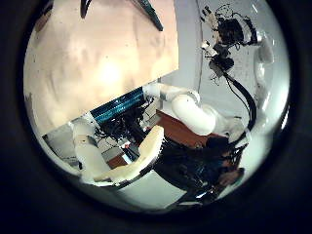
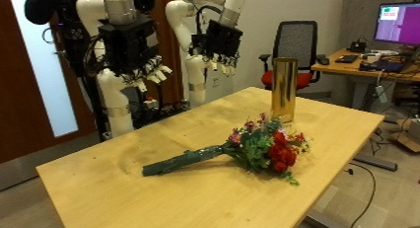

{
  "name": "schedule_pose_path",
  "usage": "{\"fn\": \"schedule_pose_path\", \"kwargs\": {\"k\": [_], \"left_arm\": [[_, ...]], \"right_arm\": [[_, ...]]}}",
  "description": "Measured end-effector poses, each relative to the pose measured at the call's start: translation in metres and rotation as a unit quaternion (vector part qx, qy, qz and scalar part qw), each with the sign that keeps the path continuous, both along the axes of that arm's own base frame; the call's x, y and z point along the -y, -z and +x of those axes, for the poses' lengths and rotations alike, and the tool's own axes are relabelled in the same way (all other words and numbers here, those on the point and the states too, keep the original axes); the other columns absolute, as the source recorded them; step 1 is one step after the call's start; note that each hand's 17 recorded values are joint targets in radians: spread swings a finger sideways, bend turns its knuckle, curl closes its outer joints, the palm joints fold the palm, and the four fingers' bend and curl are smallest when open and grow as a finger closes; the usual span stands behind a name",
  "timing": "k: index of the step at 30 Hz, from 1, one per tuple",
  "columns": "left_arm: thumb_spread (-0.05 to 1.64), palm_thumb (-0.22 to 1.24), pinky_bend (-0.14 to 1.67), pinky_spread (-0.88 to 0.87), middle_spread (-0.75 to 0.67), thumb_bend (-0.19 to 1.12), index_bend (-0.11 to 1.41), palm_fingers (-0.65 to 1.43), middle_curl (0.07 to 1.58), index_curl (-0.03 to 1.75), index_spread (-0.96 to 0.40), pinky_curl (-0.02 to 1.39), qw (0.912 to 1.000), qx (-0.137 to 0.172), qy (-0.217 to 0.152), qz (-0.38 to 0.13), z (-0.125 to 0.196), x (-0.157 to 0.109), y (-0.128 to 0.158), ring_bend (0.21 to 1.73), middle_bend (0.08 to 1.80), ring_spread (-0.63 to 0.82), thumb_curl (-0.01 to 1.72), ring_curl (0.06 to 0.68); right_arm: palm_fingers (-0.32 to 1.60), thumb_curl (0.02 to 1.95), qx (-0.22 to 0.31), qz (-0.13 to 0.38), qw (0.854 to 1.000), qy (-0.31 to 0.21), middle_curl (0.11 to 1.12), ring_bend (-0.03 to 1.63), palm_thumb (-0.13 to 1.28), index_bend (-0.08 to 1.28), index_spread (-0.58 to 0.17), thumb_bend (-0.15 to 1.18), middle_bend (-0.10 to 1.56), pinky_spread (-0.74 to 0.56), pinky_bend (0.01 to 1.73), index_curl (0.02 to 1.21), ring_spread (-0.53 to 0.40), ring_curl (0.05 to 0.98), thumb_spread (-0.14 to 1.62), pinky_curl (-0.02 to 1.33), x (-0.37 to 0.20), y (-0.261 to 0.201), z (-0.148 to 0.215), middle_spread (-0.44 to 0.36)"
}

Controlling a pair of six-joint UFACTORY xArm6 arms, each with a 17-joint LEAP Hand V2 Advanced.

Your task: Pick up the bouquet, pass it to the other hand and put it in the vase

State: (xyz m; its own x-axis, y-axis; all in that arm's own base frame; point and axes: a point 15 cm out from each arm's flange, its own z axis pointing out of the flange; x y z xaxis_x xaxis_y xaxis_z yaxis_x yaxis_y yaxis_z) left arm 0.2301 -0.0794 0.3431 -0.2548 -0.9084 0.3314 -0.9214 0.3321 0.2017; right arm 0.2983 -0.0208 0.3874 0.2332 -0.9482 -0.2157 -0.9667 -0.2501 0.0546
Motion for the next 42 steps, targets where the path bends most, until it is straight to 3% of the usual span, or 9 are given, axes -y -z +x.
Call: {"fn": "schedule_pose_path", "kwargs": {"k": [20,22,23,24,25,28,30,34,42], "left_arm": [[0.90,0.38,0.18,0.55,0.35,-0.03,0.19,0.09,0.31,0.36,-0.08,0.27,0.9998,0.001,0.020,-0.003,0.005,0.002,0.003,0.36,0.19,0.55,0.31,0.218],[0.91,0.39,0.18,0.55,0.35,-0.03,0.19,0.09,0.30,0.36,-0.08,0.27,0.9997,0.003,0.024,-0.003,0.006,0.002,0.002,0.36,0.19,0.55,0.31,0.218],[0.91,0.39,0.18,0.55,0.33,-0.03,0.19,0.10,0.31,0.36,-0.08,0.26,0.9996,0.006,0.028,-0.004,0.007,0.002,0.002,0.35,0.19,0.55,0.31,0.217],[0.91,0.40,0.18,0.55,0.33,-0.03,0.19,0.10,0.31,0.37,-0.07,0.26,0.9995,0.007,0.030,-0.005,0.009,0.001,0.002,0.34,0.20,0.55,0.31,0.215],[0.91,0.40,0.18,0.55,0.33,-0.03,0.19,0.10,0.31,0.37,-0.07,0.26,0.9995,0.007,0.031,-0.006,0.010,0.001,0.003,0.34,0.20,0.55,0.31,0.215],[0.92,0.41,0.17,0.55,0.33,-0.03,0.20,0.11,0.31,0.37,-0.07,0.25,0.9993,0.004,0.037,-0.008,0.013,0.000,0.006,0.33,0.19,0.55,0.31,0.214],[0.92,0.42,0.18,0.54,0.32,-0.03,0.20,0.11,0.31,0.38,-0.07,0.25,0.9992,0.003,0.040,-0.008,0.014,-0.004,0.007,0.33,0.19,0.55,0.31,0.214],[0.93,0.42,0.17,0.54,0.32,-0.03,0.19,0.12,0.31,0.38,-0.07,0.24,0.9993,-0.002,0.035,-0.009,0.018,-0.008,0.009,0.33,0.19,0.55,0.31,0.215],[0.94,0.43,0.17,0.54,0.31,-0.03,0.19,0.12,0.31,0.38,-0.07,0.23,0.9992,-0.007,0.039,-0.010,0.023,-0.005,0.009,0.33,0.20,0.54,0.31,0.218]], "right_arm": [[0.33,0.44,-0.024,0.005,0.997,0.070,0.33,0.38,0.75,0.18,-0.239,-0.02,0.27,0.34,0.29,0.30,0.107,0.208,1.03,0.25,0.011,0.038,0.048,0.074],[0.45,0.44,-0.025,0.010,0.996,0.085,0.34,0.64,0.75,0.13,-0.211,-0.02,0.28,0.31,0.22,0.27,-0.018,0.257,1.04,0.23,0.018,0.044,0.058,0.058],[0.43,0.44,-0.026,0.016,0.995,0.091,0.35,0.63,0.74,0.14,-0.208,-0.02,0.31,0.31,0.23,0.27,0.092,0.259,1.04,0.24,0.021,0.047,0.065,-0.052],[0.34,0.44,-0.027,0.023,0.995,0.098,0.38,0.36,0.74,0.23,-0.199,-0.02,0.41,0.32,0.28,0.30,0.160,0.186,1.04,0.25,0.023,0.049,0.069,-0.067],[0.34,0.44,-0.026,0.030,0.994,0.103,0.38,0.33,0.74,0.23,-0.197,-0.02,0.42,0.32,0.29,0.31,0.177,0.198,1.04,0.26,0.023,0.050,0.071,-0.077],[0.19,0.44,-0.015,0.051,0.992,0.116,0.39,0.03,0.74,0.35,-0.172,-0.02,0.45,0.25,0.43,0.35,0.109,0.070,1.04,0.30,0.024,0.055,0.082,0.095],[0.43,0.44,-0.019,0.066,0.990,0.122,0.37,0.48,0.74,0.20,-0.199,-0.02,0.38,0.18,0.34,0.31,0.086,0.162,1.04,0.26,0.021,0.064,0.088,-0.064],[0.37,0.44,-0.035,0.072,0.990,0.114,0.36,0.62,0.74,0.15,-0.204,-0.02,0.32,0.08,0.34,0.30,-0.069,0.226,1.04,0.26,0.022,0.081,0.090,0.002],[0.18,0.44,-0.071,0.085,0.990,0.082,0.35,0.55,0.76,0.15,-0.220,-0.02,0.26,0.08,0.43,0.28,-0.090,0.218,1.04,0.29,0.020,0.121,0.091,0.033]]}}
